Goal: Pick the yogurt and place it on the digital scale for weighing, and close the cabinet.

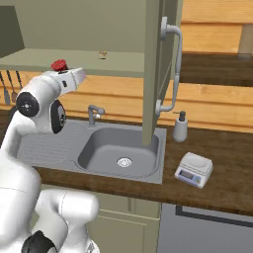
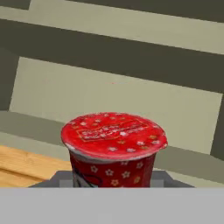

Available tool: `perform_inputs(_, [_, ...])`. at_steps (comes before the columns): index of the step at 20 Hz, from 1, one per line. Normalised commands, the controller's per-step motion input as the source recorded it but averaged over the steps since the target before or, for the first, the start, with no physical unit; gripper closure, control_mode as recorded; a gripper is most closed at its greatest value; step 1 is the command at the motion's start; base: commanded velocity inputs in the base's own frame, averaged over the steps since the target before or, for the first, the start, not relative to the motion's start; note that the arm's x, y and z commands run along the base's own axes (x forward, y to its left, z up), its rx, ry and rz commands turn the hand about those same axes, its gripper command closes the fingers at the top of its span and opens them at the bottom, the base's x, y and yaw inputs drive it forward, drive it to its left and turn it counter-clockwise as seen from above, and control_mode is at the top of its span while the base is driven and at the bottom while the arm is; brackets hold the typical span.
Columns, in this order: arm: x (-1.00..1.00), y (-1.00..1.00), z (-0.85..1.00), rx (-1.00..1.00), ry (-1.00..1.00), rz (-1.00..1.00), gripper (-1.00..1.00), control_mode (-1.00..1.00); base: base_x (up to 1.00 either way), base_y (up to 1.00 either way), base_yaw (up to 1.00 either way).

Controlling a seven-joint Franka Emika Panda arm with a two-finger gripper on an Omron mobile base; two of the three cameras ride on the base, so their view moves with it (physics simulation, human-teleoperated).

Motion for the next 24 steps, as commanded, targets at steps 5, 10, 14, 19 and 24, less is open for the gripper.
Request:
perform_inputs(5, [-1.00,-1.00,-1.00,-0.16,0.50,-0.15,1.00,-1.00,0.00,0.00,0.00])
perform_inputs(10, [-1.00,-1.00,-1.00,-0.12,0.47,-0.17,1.00,-1.00,0.00,0.00,0.00])
perform_inputs(14, [-1.00,-1.00,-1.00,-0.04,0.48,-0.17,1.00,-1.00,0.00,0.00,0.00])
perform_inputs(19, [-0.90,-1.00,-1.00,0.00,0.33,-0.11,1.00,-1.00,0.00,0.00,0.00])
perform_inputs(24, [-0.69,-0.99,-0.92,0.09,-0.02,0.00,1.00,-1.00,0.00,0.00,0.00])
